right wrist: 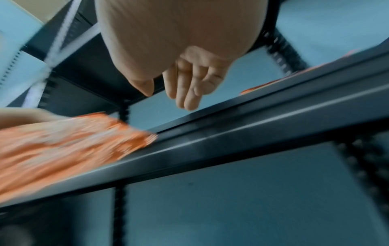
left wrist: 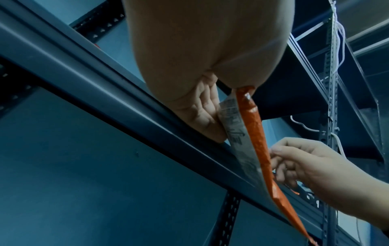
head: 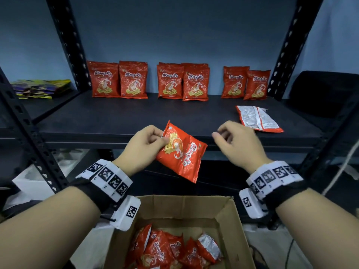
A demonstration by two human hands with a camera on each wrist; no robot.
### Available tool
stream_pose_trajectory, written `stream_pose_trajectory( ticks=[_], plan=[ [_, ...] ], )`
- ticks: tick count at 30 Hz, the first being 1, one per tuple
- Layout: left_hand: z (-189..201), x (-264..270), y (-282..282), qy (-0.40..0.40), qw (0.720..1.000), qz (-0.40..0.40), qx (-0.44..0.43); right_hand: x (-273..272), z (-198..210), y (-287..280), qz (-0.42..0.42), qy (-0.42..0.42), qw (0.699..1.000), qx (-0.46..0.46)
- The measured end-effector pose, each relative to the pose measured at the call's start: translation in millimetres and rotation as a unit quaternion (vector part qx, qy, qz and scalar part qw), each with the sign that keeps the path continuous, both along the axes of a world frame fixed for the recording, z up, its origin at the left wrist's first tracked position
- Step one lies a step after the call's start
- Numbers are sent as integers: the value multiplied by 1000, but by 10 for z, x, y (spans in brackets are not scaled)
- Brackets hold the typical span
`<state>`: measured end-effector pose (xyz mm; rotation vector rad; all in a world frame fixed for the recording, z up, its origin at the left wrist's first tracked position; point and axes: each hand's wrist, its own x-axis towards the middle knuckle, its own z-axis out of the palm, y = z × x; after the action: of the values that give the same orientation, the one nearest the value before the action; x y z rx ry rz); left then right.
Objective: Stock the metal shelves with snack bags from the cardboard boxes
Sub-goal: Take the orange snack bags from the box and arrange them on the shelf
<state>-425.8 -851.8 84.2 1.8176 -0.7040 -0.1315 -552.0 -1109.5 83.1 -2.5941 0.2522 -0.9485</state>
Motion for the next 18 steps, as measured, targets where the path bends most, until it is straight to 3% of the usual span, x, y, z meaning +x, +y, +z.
stream_pose_trajectory(
  ticks=[4, 8, 15, 18],
  plan=[
    [16, -28, 18, 51, 996, 29, -65, 115, -86, 313, 21, 74, 982, 174],
    [2, -39, 47, 94, 990, 39, -97, 223, -58, 504, 59, 51, 926, 371],
    [-25, -29, 97, 81, 987, 126, -63, 255, 28, 734, 89, -27, 871, 482],
    [-13, -48, 82, 23, 988, 145, -44, 285, -23, 798, 37, -62, 913, 403]
  ],
)
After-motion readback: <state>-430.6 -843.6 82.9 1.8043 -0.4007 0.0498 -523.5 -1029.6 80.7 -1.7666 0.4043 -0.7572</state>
